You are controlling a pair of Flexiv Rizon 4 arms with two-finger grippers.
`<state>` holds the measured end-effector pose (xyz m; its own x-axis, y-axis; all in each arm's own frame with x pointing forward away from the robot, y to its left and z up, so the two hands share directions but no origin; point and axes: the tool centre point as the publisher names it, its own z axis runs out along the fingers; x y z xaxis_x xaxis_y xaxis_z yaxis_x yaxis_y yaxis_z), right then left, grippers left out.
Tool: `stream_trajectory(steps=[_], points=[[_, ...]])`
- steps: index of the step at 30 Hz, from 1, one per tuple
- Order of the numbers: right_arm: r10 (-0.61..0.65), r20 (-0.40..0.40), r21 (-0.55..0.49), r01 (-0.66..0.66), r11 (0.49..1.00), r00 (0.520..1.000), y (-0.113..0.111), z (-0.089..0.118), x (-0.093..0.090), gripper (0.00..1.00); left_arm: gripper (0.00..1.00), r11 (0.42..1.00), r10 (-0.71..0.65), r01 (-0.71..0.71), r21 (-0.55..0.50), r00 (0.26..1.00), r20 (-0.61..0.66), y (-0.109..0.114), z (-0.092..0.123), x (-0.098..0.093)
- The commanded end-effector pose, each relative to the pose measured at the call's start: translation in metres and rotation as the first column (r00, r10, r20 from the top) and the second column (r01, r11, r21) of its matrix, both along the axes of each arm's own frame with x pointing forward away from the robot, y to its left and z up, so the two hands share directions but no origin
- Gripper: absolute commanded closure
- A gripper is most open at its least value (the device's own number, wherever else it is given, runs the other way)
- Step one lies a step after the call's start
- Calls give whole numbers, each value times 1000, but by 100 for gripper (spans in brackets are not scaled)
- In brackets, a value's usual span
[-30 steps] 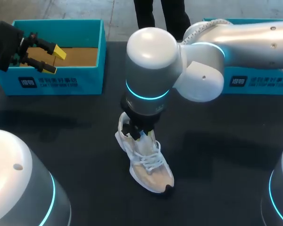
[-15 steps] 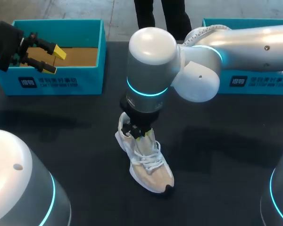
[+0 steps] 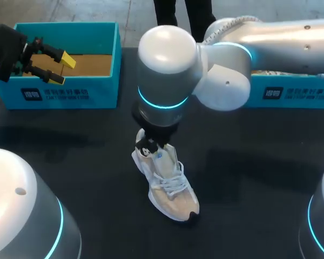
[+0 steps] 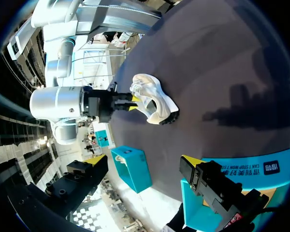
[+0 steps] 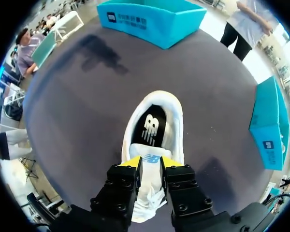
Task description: Take the shoe out of the shoebox, open the shoe tongue, remove and reinsert the insole, then place the shoe into the shoebox
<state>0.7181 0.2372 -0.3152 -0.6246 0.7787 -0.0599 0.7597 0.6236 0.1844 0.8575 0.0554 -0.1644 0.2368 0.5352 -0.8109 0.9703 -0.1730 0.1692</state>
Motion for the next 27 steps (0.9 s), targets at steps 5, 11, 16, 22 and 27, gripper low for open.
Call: stream_trajectory(steps=[5,11,16,22,27], points=[[52,30,-11,-52,999,998,-7,26,3,71,0,1000,1,-1,2,1000,1,0,0,-1],[109,44,-13,-108,994,993,-9,39,7,28,0,1000,1,-1,2,1000,1,0,0,-1],[149,31,-9,-149,989,988,-11,44,7,0,0,1000,1,-1,2,1000,1,0,0,-1],[176,8,29,-176,984,984,-12,51,7,0,0,1000,1,-1,2,1000,1,0,0,-1],[176,8,29,-176,984,984,-12,51,7,0,0,1000,1,-1,2,1000,1,0,0,-1]])
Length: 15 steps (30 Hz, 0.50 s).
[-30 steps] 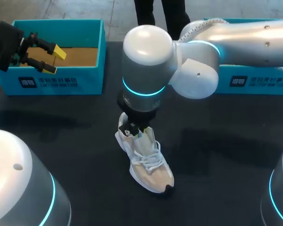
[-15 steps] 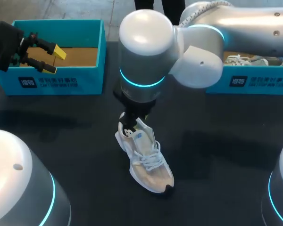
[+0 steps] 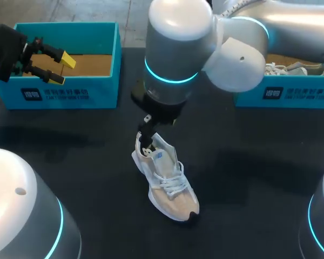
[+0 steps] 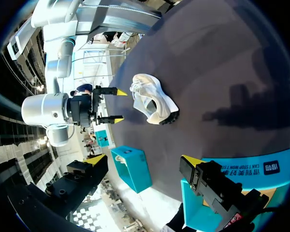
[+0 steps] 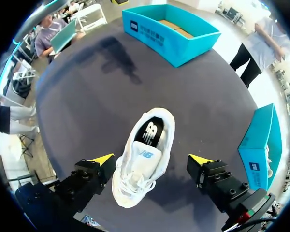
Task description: Take the shoe out of the shoebox, open the shoe tongue, remove and reinsert the insole, then place the shoe into the shoebox
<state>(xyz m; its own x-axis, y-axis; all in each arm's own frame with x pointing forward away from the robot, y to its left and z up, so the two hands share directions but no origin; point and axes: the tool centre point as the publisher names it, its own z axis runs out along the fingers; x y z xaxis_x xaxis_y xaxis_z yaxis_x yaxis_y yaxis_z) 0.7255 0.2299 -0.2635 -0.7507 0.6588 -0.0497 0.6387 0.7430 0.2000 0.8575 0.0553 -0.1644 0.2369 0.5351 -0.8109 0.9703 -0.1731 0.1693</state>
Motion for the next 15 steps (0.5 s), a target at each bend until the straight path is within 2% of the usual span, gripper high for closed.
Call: stream_trajectory(steps=[1,7,12,15], points=[[2,1,11,-2,1000,1000,-5,-1,-1,0,0,1000,1,-1,2,1000,1,0,0,-1],[2,1,11,-2,1000,1000,-5,-1,-1,0,0,1000,1,-1,2,1000,1,0,0,-1],[154,64,-35,-152,988,986,2,-2,7,0,0,1000,1,-1,2,1000,1,0,0,-1],[284,95,-91,-276,957,954,4,0,8,0,0,1000,1,-1,2,1000,1,0,0,-1]])
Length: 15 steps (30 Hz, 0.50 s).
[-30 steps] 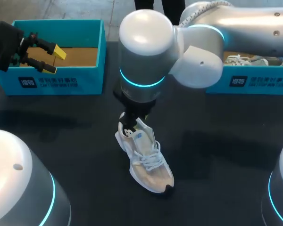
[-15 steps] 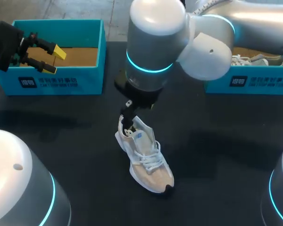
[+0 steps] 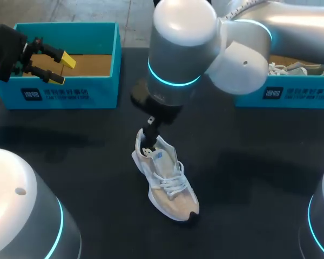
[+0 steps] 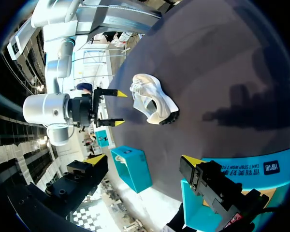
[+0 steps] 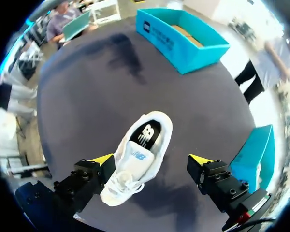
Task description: Take the shoe out of the shoebox, open the shoe tongue, remove and reinsert the insole, then place the shoe into the shoebox
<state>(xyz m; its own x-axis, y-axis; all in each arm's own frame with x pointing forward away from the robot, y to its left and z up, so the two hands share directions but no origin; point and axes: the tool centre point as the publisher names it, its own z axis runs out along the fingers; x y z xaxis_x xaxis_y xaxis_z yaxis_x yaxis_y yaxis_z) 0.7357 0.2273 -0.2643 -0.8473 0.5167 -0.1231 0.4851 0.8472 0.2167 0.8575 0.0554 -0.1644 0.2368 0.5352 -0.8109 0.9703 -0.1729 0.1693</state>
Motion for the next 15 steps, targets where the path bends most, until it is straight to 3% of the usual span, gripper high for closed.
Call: stream_trajectory(steps=[1,4,15], points=[[161,42,-69,-158,985,986,8,2,-2,0,0,1000,1,-1,2,1000,1,0,0,-1],[295,62,-112,-287,951,954,11,2,0,0,0,1000,1,-1,2,1000,1,0,0,-1],[556,89,-223,-527,820,827,19,5,14,0,0,1000,1,-1,2,1000,1,0,0,-1]])
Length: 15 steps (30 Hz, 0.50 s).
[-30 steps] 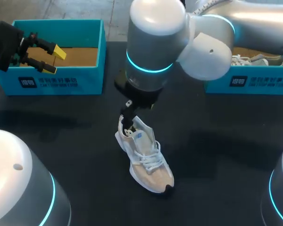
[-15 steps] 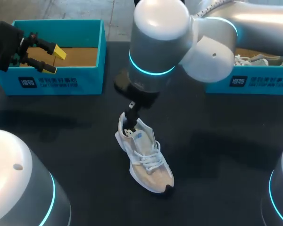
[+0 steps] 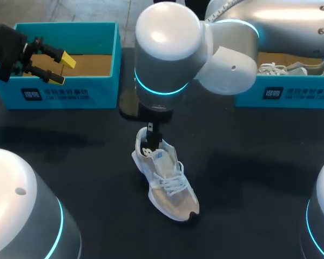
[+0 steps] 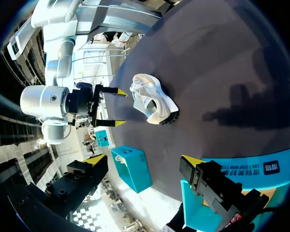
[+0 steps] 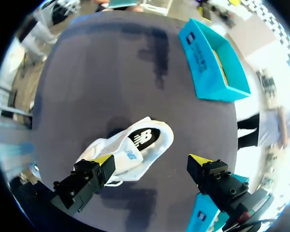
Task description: Take the shoe out of the shoebox, open the shoe tongue, remove and reinsert the insole, then place the shoe into the shoebox
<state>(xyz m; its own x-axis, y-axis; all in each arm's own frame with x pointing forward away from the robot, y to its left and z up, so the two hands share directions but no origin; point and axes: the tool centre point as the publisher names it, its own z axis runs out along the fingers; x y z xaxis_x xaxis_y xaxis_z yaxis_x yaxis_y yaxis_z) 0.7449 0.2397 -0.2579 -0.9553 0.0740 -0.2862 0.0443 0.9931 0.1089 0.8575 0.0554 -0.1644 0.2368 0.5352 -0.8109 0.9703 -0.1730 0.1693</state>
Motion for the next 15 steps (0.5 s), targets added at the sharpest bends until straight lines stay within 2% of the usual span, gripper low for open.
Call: stream_trajectory(steps=[1,4,6,7,15], points=[[151,23,-44,-150,988,988,7,-2,7,0,0,1000,1,-1,2,1000,1,0,0,-1],[201,24,-34,-200,979,979,7,-6,16,0,0,1000,1,-1,2,1000,1,0,0,-1],[244,-5,-36,-244,969,970,8,-8,22,0,0,1000,1,-1,2,1000,1,0,0,-1],[291,-48,-47,-294,955,955,9,-9,25,0,0,1000,1,-1,2,1000,1,0,0,-1],[291,-48,-47,-294,955,955,9,-9,25,0,0,1000,1,-1,2,1000,1,0,0,-1]])
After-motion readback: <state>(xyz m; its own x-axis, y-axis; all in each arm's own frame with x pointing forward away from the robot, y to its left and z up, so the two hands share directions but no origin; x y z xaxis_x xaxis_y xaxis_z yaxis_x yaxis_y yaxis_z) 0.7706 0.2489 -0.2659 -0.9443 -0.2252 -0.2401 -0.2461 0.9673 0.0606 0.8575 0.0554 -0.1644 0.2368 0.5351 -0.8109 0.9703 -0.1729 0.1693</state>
